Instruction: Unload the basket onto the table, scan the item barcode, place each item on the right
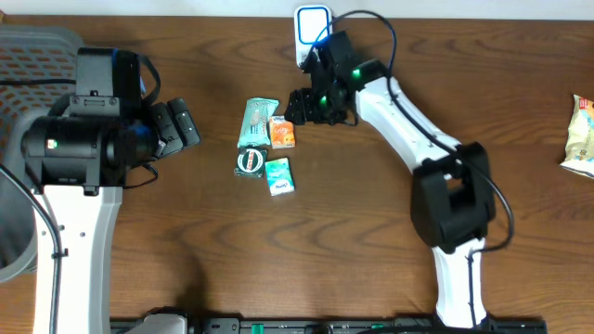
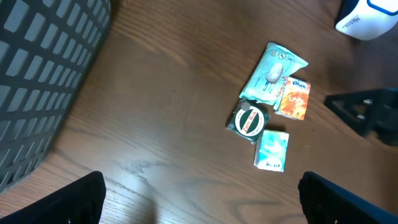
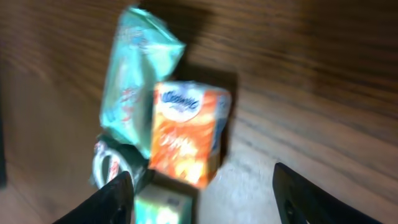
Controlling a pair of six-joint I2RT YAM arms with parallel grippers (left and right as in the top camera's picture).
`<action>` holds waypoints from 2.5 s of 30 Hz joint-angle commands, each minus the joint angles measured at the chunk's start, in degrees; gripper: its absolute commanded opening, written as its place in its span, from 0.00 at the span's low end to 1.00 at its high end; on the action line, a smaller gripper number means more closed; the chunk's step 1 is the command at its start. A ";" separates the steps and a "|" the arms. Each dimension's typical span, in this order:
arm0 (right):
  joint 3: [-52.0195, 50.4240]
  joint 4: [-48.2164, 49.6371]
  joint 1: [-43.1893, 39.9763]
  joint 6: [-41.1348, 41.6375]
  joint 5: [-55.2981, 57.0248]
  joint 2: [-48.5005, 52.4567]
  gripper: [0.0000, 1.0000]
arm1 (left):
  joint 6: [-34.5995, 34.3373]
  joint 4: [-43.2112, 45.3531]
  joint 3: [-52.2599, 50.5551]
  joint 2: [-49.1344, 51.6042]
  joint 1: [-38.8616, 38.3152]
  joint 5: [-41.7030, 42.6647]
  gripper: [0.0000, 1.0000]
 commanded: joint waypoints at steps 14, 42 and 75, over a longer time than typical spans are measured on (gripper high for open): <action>-0.13 3.50 0.15 4.22 -4.87 8.46 0.43 | -0.68 -0.22 0.13 -0.26 0.20 -0.72 0.98; 0.79 -20.39 -5.97 0.50 19.50 -5.55 0.26 | -0.68 -0.22 0.13 -0.26 0.17 -0.72 0.98; 0.79 -15.82 4.24 5.33 34.14 0.96 0.35 | -0.68 -0.22 0.13 -0.26 0.20 -0.72 0.97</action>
